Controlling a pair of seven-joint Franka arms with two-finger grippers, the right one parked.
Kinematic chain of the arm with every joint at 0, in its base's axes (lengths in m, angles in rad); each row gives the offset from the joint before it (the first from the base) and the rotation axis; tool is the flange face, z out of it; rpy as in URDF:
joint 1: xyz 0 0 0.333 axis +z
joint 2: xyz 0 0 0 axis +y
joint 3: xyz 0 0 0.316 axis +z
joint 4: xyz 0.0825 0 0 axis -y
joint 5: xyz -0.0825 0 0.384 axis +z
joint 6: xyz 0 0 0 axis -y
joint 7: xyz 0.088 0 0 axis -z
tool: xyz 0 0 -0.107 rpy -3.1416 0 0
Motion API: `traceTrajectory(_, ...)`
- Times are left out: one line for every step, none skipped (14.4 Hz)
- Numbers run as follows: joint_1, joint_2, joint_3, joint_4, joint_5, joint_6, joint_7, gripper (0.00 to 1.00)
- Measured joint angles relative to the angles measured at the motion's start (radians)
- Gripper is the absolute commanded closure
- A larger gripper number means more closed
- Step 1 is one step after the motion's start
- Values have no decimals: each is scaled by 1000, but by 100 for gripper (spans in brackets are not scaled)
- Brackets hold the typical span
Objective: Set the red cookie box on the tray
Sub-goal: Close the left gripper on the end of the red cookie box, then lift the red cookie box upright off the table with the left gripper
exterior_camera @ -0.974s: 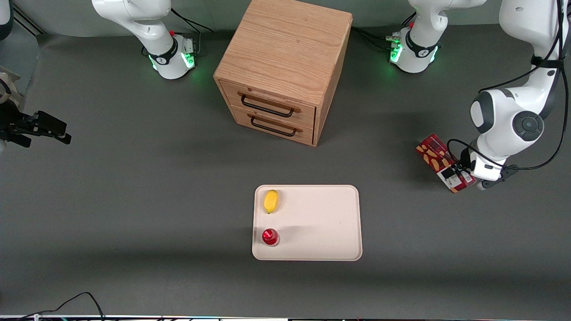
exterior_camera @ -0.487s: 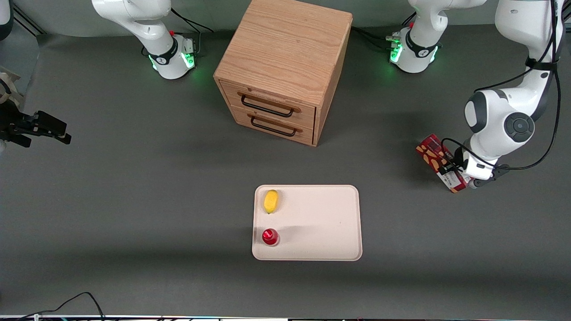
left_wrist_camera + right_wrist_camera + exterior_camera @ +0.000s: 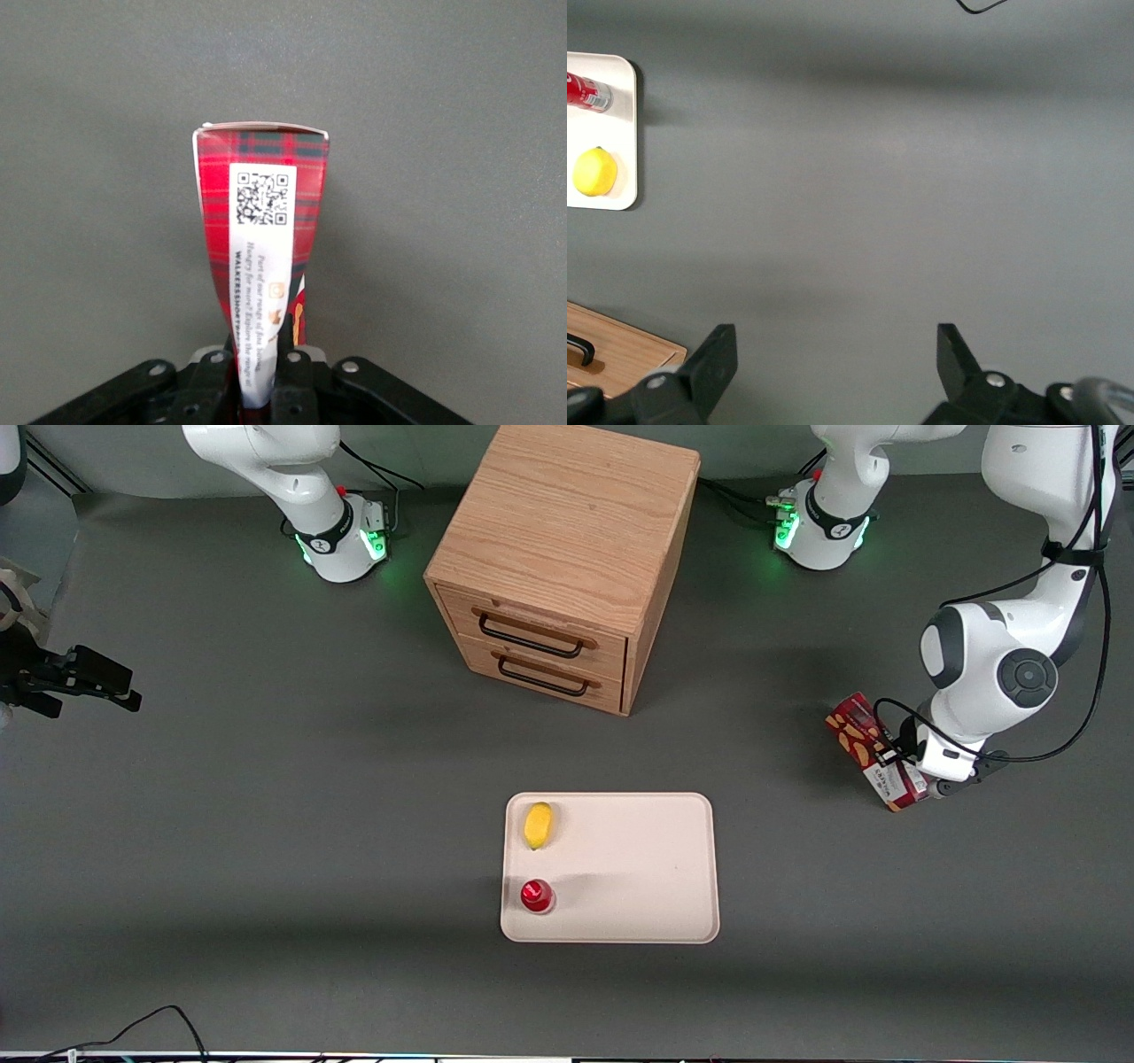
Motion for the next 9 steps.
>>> traceTrajectory(0, -2, 1, 2, 9, -13, 0, 100)
traceTrajectory(1, -6, 2, 7, 27, -39, 0, 100)
traceTrajectory(1, -13, 3, 17, 39, -73, 0, 100)
traceTrajectory(1, -23, 5, 36, 45, -119, 0, 100)
traceTrajectory(1, -38, 6, 66, 50, -177, 0, 100)
traceTrajectory(1, -53, 6, 105, 54, -246, 0, 100)
traceTrajectory(1, -67, 6, 151, 57, -320, 0, 100)
traceTrajectory(1, -79, 5, 201, 58, -394, 0, 100)
traceTrajectory(1, -87, 5, 252, 60, -459, 0, 100)
